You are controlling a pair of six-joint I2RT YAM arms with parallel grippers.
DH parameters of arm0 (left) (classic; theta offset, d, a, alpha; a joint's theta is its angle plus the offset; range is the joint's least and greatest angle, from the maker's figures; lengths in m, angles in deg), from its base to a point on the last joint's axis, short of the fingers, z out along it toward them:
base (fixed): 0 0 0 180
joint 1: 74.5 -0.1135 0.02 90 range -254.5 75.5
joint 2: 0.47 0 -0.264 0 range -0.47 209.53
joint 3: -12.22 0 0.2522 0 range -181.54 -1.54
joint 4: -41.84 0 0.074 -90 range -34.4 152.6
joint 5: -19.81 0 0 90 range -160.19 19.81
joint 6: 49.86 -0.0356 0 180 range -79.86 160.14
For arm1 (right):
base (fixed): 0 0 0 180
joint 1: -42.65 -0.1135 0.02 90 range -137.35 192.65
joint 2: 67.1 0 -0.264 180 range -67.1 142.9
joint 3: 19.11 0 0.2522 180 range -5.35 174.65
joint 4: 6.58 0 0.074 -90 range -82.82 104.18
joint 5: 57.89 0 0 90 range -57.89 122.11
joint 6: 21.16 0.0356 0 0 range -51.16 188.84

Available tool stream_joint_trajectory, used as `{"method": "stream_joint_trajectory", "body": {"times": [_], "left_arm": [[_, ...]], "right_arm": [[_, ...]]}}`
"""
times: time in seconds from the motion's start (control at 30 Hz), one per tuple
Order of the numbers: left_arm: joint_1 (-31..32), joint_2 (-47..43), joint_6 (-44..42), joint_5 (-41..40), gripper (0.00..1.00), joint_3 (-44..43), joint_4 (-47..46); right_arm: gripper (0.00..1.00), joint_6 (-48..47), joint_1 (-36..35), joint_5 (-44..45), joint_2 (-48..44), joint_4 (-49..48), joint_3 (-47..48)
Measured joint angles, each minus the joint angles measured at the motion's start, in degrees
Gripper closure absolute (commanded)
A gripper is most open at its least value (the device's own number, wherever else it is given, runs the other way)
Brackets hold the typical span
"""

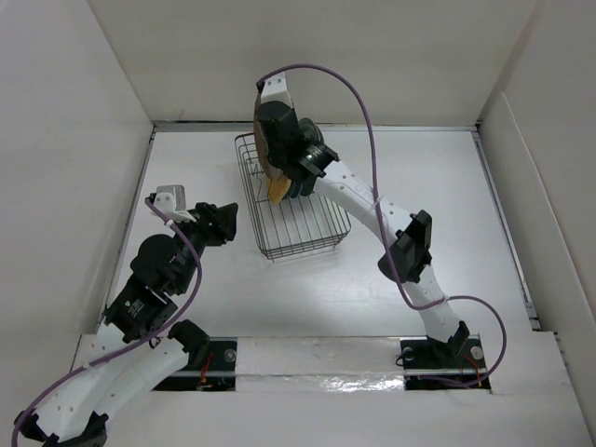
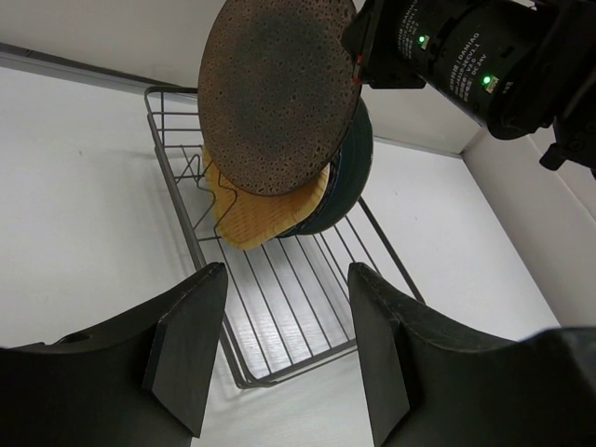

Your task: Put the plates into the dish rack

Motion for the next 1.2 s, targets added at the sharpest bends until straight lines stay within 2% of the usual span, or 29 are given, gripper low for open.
{"method": "stream_joint_trajectory", "body": {"times": [0.17,0.33,1.1,1.2], "left_arm": [[0.66,0.07,0.0,0.0,0.49,0.0,-0.02],[0.7,0.24,-0.02,0.0,0.49,0.0,0.0],[0.7,0.26,-0.02,0.0,0.49,0.0,0.0],[0.7,0.28,-0.02,0.04,0.5,0.0,0.0]], "right_arm": [[1.0,-6.19,-1.77,3.91,1.29,-5.11,0.02],[1.0,-8.48,-2.58,4.96,2.01,-6.16,-0.26],[1.0,-2.43,-4.35,5.33,4.35,-7.72,-5.53],[0.87,0.79,-4.44,5.92,4.15,-9.68,-8.04]]}}
